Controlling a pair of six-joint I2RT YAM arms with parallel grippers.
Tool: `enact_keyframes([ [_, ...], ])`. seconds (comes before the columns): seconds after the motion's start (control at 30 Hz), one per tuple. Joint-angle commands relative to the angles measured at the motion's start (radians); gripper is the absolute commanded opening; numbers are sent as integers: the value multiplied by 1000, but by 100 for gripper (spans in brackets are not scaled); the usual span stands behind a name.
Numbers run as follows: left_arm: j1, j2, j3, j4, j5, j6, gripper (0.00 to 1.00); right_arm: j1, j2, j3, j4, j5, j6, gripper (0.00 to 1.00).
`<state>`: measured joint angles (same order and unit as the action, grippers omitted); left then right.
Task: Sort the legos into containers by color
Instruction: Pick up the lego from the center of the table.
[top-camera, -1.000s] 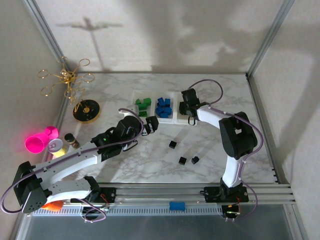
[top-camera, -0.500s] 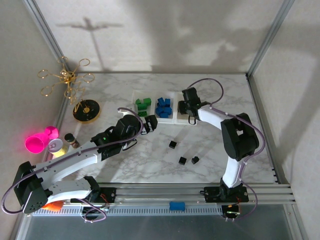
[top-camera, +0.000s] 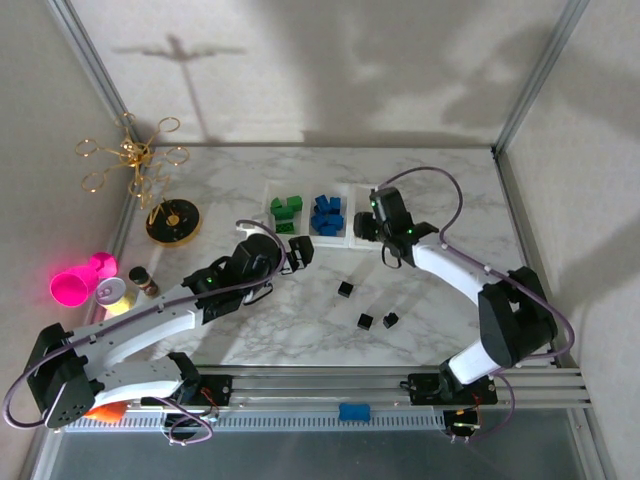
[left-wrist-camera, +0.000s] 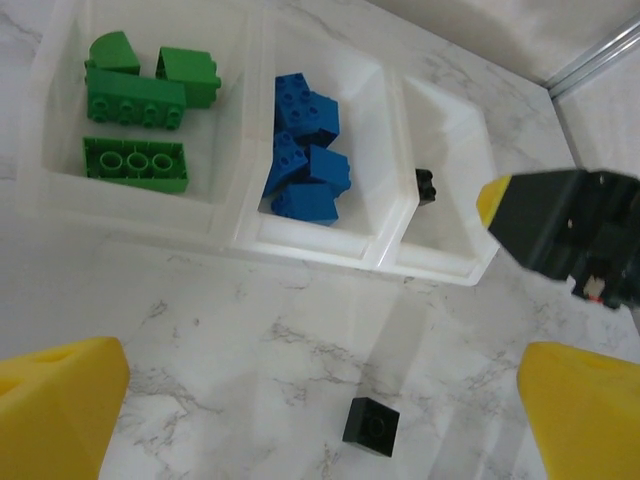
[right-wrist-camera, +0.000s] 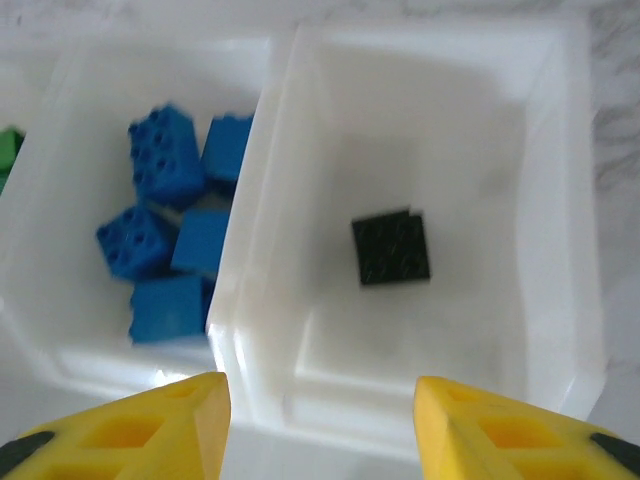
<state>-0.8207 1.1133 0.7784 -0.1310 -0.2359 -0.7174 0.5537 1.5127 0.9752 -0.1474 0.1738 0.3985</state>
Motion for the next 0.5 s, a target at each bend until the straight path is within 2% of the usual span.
enact_keyframes([
  [0.0,6,-46,-33,5,-4,-24,100,60,-58,-84,-26,-9,43,52],
  [0.3,6,-120,-106,-11,-3,-53,100,221,-144,-270,-8,45,200,58],
  [0.47,6,-171,-157,-7,4,-75,100,296,-128,-316,52,44,277,62],
])
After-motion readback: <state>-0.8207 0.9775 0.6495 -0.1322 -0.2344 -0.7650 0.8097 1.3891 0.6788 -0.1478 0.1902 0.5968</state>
